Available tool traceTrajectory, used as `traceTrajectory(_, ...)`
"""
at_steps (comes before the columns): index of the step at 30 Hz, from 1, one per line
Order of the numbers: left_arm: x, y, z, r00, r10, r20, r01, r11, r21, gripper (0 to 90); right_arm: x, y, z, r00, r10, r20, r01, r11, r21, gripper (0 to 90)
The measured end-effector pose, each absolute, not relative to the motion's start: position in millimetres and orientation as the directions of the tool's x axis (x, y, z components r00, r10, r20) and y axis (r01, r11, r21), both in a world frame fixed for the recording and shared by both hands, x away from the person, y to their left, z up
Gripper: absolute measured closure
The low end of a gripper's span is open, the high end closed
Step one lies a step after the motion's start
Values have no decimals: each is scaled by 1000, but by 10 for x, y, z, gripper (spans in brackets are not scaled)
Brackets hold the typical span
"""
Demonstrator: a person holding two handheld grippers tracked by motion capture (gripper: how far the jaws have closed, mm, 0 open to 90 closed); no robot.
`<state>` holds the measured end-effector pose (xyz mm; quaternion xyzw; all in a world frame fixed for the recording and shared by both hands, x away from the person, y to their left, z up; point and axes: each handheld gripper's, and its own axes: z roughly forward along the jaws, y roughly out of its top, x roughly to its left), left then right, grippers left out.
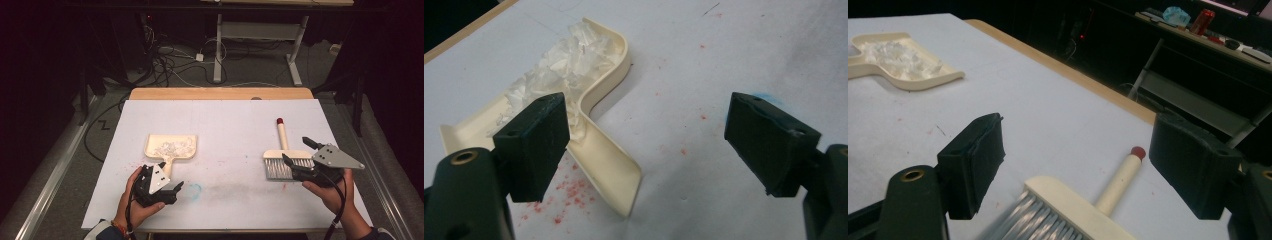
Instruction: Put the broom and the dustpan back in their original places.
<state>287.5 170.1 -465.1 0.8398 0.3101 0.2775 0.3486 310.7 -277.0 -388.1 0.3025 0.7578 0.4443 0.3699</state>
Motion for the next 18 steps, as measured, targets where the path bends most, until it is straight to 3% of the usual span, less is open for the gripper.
traceTrajectory(18, 2895, 1677, -4649, 661, 709, 246, 323, -565, 759, 165, 2966, -2964, -4178, -558, 762, -328, 137, 475, 869, 215)
